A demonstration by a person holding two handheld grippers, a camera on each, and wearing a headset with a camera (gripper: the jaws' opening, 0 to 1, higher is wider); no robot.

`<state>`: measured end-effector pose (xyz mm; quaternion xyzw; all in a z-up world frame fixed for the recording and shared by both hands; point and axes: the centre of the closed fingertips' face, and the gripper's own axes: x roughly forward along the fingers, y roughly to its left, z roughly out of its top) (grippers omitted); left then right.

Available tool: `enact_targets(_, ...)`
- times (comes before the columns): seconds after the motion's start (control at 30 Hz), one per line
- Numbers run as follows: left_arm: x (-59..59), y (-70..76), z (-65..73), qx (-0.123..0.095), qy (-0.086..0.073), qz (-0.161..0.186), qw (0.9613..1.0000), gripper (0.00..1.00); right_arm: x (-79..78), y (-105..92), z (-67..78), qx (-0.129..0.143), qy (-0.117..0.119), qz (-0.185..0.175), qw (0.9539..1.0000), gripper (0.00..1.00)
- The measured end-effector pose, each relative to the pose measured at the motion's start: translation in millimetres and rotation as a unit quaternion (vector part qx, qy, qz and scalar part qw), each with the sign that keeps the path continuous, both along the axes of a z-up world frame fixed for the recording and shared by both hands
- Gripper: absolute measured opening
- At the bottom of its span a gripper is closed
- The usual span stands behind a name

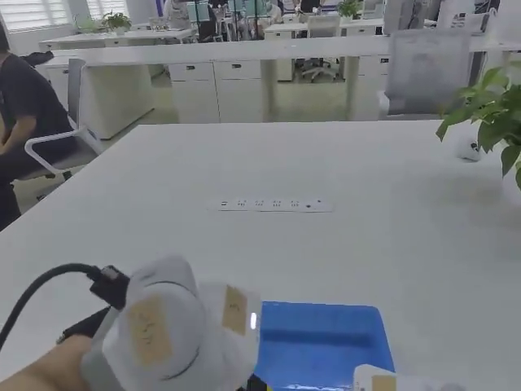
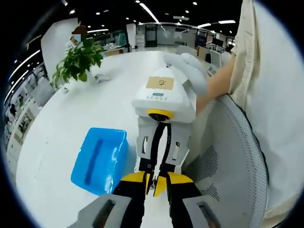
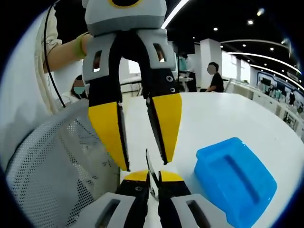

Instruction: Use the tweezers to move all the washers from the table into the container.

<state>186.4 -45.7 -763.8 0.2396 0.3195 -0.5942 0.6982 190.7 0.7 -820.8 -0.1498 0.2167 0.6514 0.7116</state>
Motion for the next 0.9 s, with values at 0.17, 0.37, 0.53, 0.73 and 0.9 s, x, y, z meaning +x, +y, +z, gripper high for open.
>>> enact_targets(0.17,4.0,6.4,6.4,-0.078,-0.009,0.086,0.9931,0.28,8.3,-3.0,0.5,0.018,0.050,-0.039,0.9978,0.02)
enact_targets(0.37,9.2,32.2,9.4,-0.141,-0.024,0.212,0.9666,0.59,20.2,-6.6,5.7,0.070,0.147,-0.098,0.9818,0.01)
enact_targets(0.53,13.0,61.0,14.0,-0.177,-0.052,0.310,0.9327,0.78,23.9,-9.2,12.4,0.099,0.177,-0.116,0.9724,0.01)
enact_targets(0.73,21.7,87.4,27.1,-0.229,-0.085,0.398,0.8843,0.88,27.8,-20.5,23.5,0.112,0.185,-0.135,0.9669,0.01)
enact_targets(0.9,27.7,98.2,37.9,-0.271,-0.111,0.431,0.8537,0.94,37.5,-34.6,39.1,0.132,0.179,-0.163,0.9613,0.02)
